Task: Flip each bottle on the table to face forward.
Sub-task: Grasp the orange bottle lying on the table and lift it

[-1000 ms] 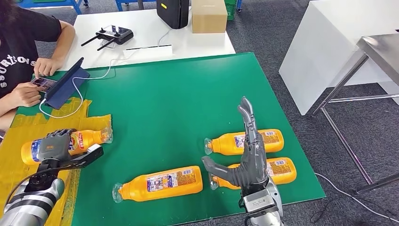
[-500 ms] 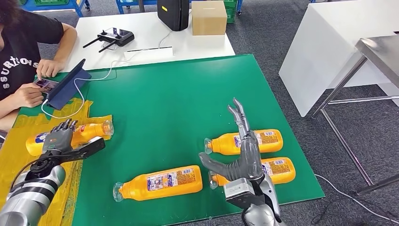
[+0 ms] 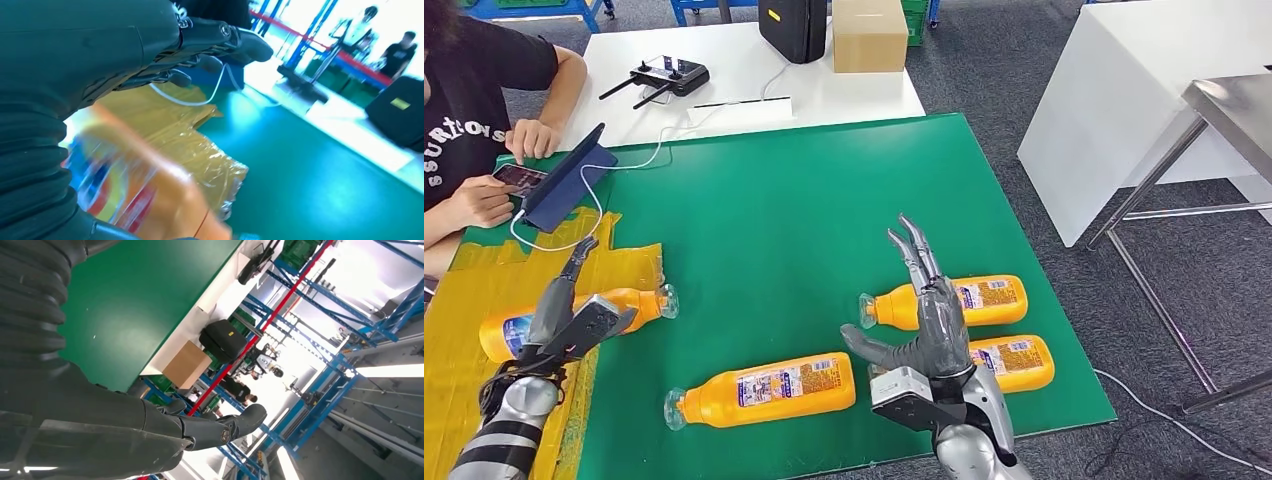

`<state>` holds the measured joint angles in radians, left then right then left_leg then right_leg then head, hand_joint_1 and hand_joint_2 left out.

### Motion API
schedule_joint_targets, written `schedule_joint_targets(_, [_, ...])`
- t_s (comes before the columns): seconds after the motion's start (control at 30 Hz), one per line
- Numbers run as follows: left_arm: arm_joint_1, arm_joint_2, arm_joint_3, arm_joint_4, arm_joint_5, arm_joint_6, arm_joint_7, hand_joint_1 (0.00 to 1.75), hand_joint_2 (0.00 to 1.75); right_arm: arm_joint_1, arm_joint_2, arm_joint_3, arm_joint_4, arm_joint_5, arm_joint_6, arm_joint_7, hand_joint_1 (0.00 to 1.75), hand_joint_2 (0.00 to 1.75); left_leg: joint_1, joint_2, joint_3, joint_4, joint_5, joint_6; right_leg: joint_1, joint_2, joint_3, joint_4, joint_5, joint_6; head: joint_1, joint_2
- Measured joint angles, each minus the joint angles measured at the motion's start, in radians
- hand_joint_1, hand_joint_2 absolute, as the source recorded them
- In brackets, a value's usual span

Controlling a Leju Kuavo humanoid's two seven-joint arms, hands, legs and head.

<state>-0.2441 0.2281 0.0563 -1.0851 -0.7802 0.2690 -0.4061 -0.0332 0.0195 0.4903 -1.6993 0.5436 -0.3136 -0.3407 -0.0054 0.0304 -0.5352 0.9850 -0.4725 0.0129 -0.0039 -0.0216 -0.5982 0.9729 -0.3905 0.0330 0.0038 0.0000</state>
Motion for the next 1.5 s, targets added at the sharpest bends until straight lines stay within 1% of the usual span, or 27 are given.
schedule_joint_targets(0.1, [0.020, -0.005, 0.012, -0.041, 0.023, 0.000, -0.015, 0.00, 1.75, -0.003, -0.001, 0.003, 0.009, 0.007, 0.000, 0.003, 0.00, 1.75, 0.000, 0.000, -0.001, 0.000, 0.000, 0.000, 0.000, 0.000, -0.001, 0.000, 0.000, 0.000, 0.000, 0.000])
schedule_joint_targets(0.27, [0.062, -0.030, 0.061, -0.142, 0.233, -0.030, -0.124, 0.00, 1.75, -0.007, -0.008, 0.025, 0.026, 0.080, 0.026, 0.047, 0.00, 1.75, 0.000, 0.000, -0.001, 0.000, 0.000, 0.000, 0.000, 0.000, -0.001, 0.000, 0.000, 0.000, 0.000, 0.000])
schedule_joint_targets(0.37, [0.082, -0.058, 0.100, -0.210, 0.341, -0.083, -0.170, 0.00, 1.75, -0.024, -0.015, 0.062, 0.058, 0.164, 0.066, 0.106, 0.00, 1.75, 0.000, 0.000, -0.001, 0.000, 0.000, 0.000, 0.000, 0.000, -0.001, 0.000, 0.000, 0.000, 0.000, 0.000])
schedule_joint_targets(0.47, [0.084, -0.093, 0.122, -0.255, 0.412, -0.135, -0.201, 0.00, 1.75, -0.063, -0.019, 0.116, 0.122, 0.252, 0.120, 0.169, 0.00, 1.75, 0.000, 0.000, -0.001, 0.000, 0.000, 0.000, 0.000, 0.000, -0.001, 0.000, 0.000, 0.000, 0.000, 0.000])
schedule_joint_targets(0.57, [0.076, -0.134, 0.124, -0.286, 0.476, -0.191, -0.215, 0.00, 1.75, -0.121, -0.007, 0.182, 0.220, 0.287, 0.170, 0.201, 0.00, 1.75, 0.000, 0.000, -0.001, 0.000, 0.000, 0.000, 0.000, 0.000, -0.001, 0.000, 0.000, 0.000, 0.000, 0.000])
schedule_joint_targets(0.67, [0.064, -0.171, 0.113, -0.313, 0.535, -0.234, -0.217, 0.00, 1.75, -0.171, 0.019, 0.240, 0.314, 0.283, 0.188, 0.207, 0.00, 1.75, 0.000, 0.000, -0.001, 0.000, 0.000, 0.000, 0.000, 0.000, -0.001, 0.000, 0.000, 0.000, 0.000, 0.000])
schedule_joint_targets(0.77, [0.054, -0.191, 0.103, -0.331, 0.551, -0.244, -0.215, 0.00, 1.75, -0.200, 0.036, 0.276, 0.371, 0.279, 0.188, 0.209, 0.00, 1.75, 0.000, 0.000, -0.001, 0.000, 0.000, 0.000, 0.000, 0.000, -0.001, 0.000, 0.000, 0.000, 0.000, 0.000])
schedule_joint_targets(0.93, [0.049, -0.209, 0.095, -0.350, 0.570, -0.257, -0.218, 0.00, 1.75, -0.228, 0.043, 0.310, 0.418, 0.253, 0.216, 0.209, 0.00, 1.75, 0.000, 0.000, -0.002, 0.000, 0.000, 0.000, 0.000, 0.000, -0.002, 0.000, 0.000, 0.000, 0.000, 0.000])
schedule_joint_targets(1.03, [0.046, -0.222, 0.077, -0.370, 0.575, -0.263, -0.217, 0.00, 1.75, -0.249, 0.060, 0.336, 0.459, 0.230, 0.239, 0.207, 0.00, 1.75, 0.000, 0.000, -0.002, 0.000, 0.000, 0.000, 0.000, 0.000, -0.002, 0.000, 0.000, 0.000, 0.000, 0.000])
schedule_joint_targets(1.2, [0.040, -0.240, 0.032, -0.401, 0.577, -0.237, -0.202, 0.00, 1.75, -0.273, 0.095, 0.377, 0.547, 0.185, 0.252, 0.201, 0.00, 1.75, 0.000, 0.000, -0.002, 0.000, 0.000, 0.000, 0.000, 0.000, -0.002, 0.000, 0.000, 0.000, 0.000, 0.000])
schedule_joint_targets(1.37, [0.030, -0.245, 0.011, -0.402, 0.606, -0.219, -0.202, 0.00, 1.75, -0.296, 0.106, 0.418, 0.615, 0.153, 0.274, 0.194, 0.00, 1.75, 0.000, 0.000, -0.002, 0.000, 0.000, 0.000, 0.000, 0.000, -0.002, 0.000, 0.000, 0.000, 0.000, 0.000])
schedule_joint_targets(1.5, [0.024, -0.250, 0.003, -0.399, 0.615, -0.212, -0.208, 0.00, 1.75, -0.304, 0.109, 0.443, 0.643, 0.098, 0.305, 0.162, 0.00, 1.75, 0.000, 0.000, -0.002, 0.000, 0.000, 0.000, 0.000, 0.000, -0.002, 0.000, 0.000, 0.000, 0.000, 0.000])
